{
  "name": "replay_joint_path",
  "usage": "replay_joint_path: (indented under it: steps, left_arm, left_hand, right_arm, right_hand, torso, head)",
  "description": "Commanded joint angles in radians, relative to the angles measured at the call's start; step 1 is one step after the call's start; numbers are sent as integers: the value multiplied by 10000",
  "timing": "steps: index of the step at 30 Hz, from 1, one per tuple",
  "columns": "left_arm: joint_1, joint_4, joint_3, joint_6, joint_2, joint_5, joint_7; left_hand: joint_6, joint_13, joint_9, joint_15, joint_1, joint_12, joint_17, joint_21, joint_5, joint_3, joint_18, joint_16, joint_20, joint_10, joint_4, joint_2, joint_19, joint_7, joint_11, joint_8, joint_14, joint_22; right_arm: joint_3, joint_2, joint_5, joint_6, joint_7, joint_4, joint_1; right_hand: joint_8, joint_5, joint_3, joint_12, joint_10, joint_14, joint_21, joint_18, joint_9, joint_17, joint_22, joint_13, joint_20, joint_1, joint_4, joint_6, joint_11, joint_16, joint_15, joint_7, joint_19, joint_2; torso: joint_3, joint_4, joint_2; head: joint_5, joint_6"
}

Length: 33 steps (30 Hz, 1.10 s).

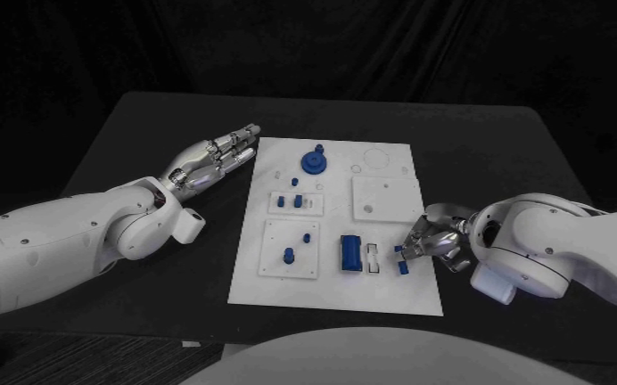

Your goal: Assemble the parts on the task board

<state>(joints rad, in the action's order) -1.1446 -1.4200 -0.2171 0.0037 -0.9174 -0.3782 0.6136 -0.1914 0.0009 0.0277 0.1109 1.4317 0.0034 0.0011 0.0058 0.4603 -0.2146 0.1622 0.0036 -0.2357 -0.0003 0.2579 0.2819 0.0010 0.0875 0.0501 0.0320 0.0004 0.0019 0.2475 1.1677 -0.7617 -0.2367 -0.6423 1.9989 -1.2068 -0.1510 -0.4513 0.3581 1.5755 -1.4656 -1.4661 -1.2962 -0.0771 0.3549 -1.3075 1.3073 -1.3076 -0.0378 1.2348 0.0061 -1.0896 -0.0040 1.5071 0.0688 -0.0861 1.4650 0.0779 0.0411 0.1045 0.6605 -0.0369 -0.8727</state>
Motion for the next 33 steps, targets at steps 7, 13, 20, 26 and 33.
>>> replay_joint_path:
  steps: [7, 13, 20, 26, 33]
  left_arm:
    - [12, -12, 8, 115, 55, 2, 55]
    - [12, 1, 8, 147, 70, 2, 49]
    - [12, 10, 8, 161, 79, 2, 49]
    - [12, 24, 8, 178, 91, 2, 51]
    - [12, 38, 8, 214, 103, 2, 41]
  left_hand:
    - [-40, -9, 9, -2, 103, -34, -11, -27, 60, 32, 179, -36, -70, 3, -45, 6, 22, 41, 119, 42, -4, 7]
    - [-41, -9, 10, -8, 137, -34, -11, -27, 63, 31, 180, -36, -75, 3, -103, -50, 22, 72, 152, 43, -4, 8]
    - [-41, -9, 10, -8, 142, -34, -11, -25, 64, 31, 180, -36, -76, 3, -115, -60, 24, 75, 154, 43, -4, 9]
    - [-41, -9, 10, -8, 142, -34, -11, -25, 64, 31, 180, -36, -76, 3, -115, -60, 24, 75, 154, 43, -4, 9]
    - [-43, -9, 11, -1, 149, -34, -11, -25, 68, 35, 180, -36, -79, 3, -129, -62, 24, 79, 159, 43, -4, 9]
  right_arm:
    - [2, -395, 2076, -762, -163, -287, -24]
    - [4, -601, 2189, -855, -205, -440, -16]
    - [5, -736, 2217, -914, -206, -629, 8]
    - [6, -845, 2223, -1015, -179, -734, 69]
    - [6, -940, 2225, -1093, -133, -743, 110]
  right_hand:
    - [-173, 255, 443, -47, -1052, -686, 45, 156, 141, -492, 1827, -2632, 43, -341, -560, -241, -124, 3, 100, 267, 59, -133]
    - [-233, 290, 250, -47, -1052, -670, 110, 142, 193, -398, 1806, -2632, 69, -491, -478, -205, -151, -25, 125, 300, 29, -206]
    - [-266, 552, 104, -47, -1052, -660, 178, 129, 236, -343, 1785, -2632, 85, -576, -402, -113, -163, -45, 138, 309, -2, -309]
    - [-291, 872, -31, -47, -1052, -650, 267, 111, 267, -281, 1758, -2632, 90, -655, -320, -31, -162, -65, 140, 308, -38, -376]
    - [-329, 1433, -251, -47, -1052, -639, 401, 84, 294, -208, 1718, -2632, 89, -795, -148, 52, -159, -90, 138, 305, -88, -435]
  torso:
    - [-1, 5, 3]
    - [0, -10, 4]
    - [-1, -8, 3]
    - [-3, -14, 3]
    - [-1, -10, 2]
  head:
    - [-1, 1]
    - [3, 1]
    - [10, 1]
    - [7, 1]
    - [-4, 1]
